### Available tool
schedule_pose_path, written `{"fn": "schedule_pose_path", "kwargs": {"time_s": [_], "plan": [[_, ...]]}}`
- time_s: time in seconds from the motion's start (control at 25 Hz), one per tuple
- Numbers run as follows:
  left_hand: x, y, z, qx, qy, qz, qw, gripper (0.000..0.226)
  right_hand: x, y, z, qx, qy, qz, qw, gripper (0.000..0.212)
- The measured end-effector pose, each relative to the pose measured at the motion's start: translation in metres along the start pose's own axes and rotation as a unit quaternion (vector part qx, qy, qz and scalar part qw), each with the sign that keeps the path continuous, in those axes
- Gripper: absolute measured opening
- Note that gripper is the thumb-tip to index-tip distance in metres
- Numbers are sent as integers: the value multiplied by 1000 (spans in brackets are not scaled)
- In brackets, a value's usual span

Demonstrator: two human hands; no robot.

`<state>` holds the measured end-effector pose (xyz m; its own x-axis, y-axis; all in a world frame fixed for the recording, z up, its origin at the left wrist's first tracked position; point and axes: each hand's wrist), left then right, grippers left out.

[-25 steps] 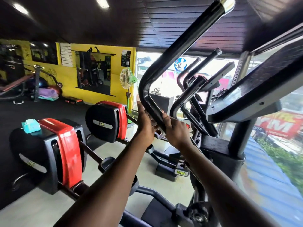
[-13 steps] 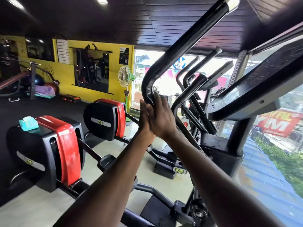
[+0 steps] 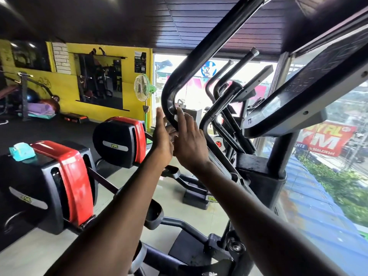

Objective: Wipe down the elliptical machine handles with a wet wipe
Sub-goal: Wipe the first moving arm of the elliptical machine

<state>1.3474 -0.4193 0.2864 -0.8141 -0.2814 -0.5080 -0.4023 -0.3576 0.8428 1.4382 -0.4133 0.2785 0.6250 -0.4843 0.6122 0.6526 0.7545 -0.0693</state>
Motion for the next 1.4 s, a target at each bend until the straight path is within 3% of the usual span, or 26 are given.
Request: {"fn": "schedule_pose_path", "kwargs": {"time_s": [0.12, 0.2, 0.32, 0.36, 0.48, 0.56, 0.64, 0.76, 0.84, 0.96, 1.16, 1.28, 1.36, 1.4], "plan": [[-9, -8, -8, -4, -8, 37, 999, 71, -3, 34, -48, -89, 14, 47, 995, 46], [-16, -13, -14, -9, -1, 52, 999, 73, 10, 61, -79, -181, -46, 29, 982, 31], [-23, -16, -17, -16, 10, 79, 997, 76, 32, 77, -73, -264, -180, 26, 947, 28], [-24, -17, -18, -12, 13, 80, 997, 70, 35, 69, -58, -260, -190, 64, 944, 28], [-21, -18, -19, 6, 13, 91, 996, 50, 25, 21, -18, -172, -93, 119, 973, 39], [-16, -21, -18, 8, -6, 102, 995, 39, 13, 0, -25, -117, -42, 75, 989, 58], [-10, -24, -17, -6, -21, 136, 990, 32, -1, 8, -60, -86, -47, -18, 995, 77], [-11, -37, -20, -19, -50, 154, 987, 36, -11, 40, -111, -86, -59, -99, 990, 88], [-20, -49, -27, 1, -52, 145, 988, 41, -8, 58, -120, -155, -71, -87, 982, 83], [-32, -63, -32, 10, -23, 123, 992, 36, 5, 77, -124, -233, -78, -55, 968, 51], [-39, -72, -33, -11, 12, 118, 993, 19, 4, 73, -161, -186, -70, -126, 972, 75], [-43, -71, -36, -27, 15, 110, 993, 14, 19, 88, -121, -230, -151, -72, 959, 49], [-45, -71, -38, -31, 12, 106, 994, 13, 32, 98, -87, -290, -221, 2, 931, 41], [-44, -70, -38, -30, 8, 105, 994, 14, 31, 97, -80, -303, -220, 9, 927, 36]]}}
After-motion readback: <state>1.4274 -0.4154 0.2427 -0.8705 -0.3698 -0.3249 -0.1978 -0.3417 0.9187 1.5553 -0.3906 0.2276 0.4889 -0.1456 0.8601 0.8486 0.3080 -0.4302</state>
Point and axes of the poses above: each hand's wrist, its own z-axis towards the middle knuckle, its own x-axis out of the back of the hand, y = z × x, and after that the axes turned 3 degrees about z, right-handed
